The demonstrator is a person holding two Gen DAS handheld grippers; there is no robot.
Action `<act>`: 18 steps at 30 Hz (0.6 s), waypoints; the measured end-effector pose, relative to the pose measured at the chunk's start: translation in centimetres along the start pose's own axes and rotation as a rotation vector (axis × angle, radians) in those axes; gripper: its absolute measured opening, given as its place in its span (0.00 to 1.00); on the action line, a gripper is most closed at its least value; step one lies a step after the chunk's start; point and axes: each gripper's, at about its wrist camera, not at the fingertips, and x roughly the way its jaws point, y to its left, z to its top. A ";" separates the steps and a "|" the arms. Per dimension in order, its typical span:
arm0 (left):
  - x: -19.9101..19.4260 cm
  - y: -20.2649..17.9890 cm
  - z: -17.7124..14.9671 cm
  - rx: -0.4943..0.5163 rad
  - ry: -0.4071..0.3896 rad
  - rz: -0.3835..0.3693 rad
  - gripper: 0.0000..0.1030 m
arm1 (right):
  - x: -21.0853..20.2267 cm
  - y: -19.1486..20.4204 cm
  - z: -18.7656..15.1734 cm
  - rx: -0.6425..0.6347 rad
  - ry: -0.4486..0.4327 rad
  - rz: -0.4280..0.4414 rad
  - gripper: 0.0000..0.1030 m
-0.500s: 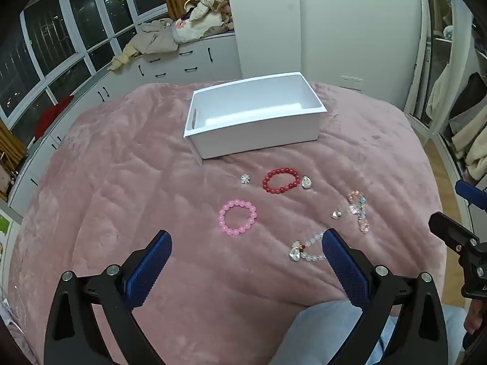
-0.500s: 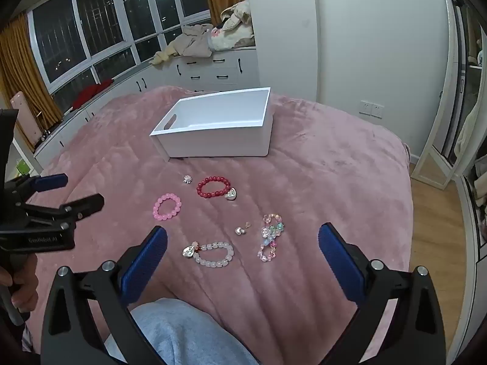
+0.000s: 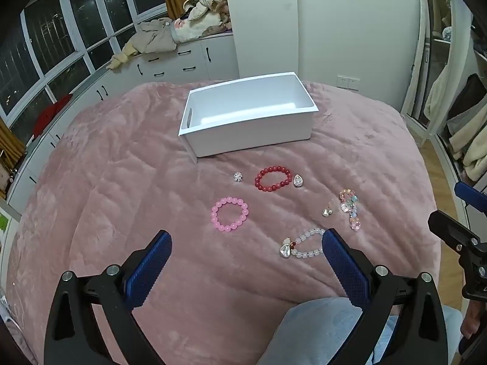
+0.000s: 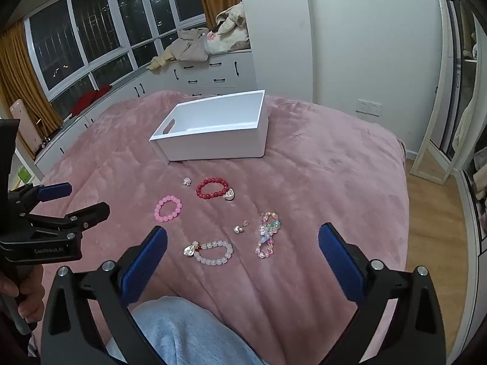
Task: Organize jewelry
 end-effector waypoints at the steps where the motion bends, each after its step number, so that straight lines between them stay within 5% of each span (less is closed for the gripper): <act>1: 0.0 -0.1 -0.1 -0.002 0.001 0.000 0.97 | 0.0 0.0 0.0 -0.002 -0.001 -0.001 0.96; 18: -0.7 0.1 -0.6 -0.002 0.006 -0.003 0.97 | -0.5 0.1 -0.5 -0.008 -0.004 0.001 0.96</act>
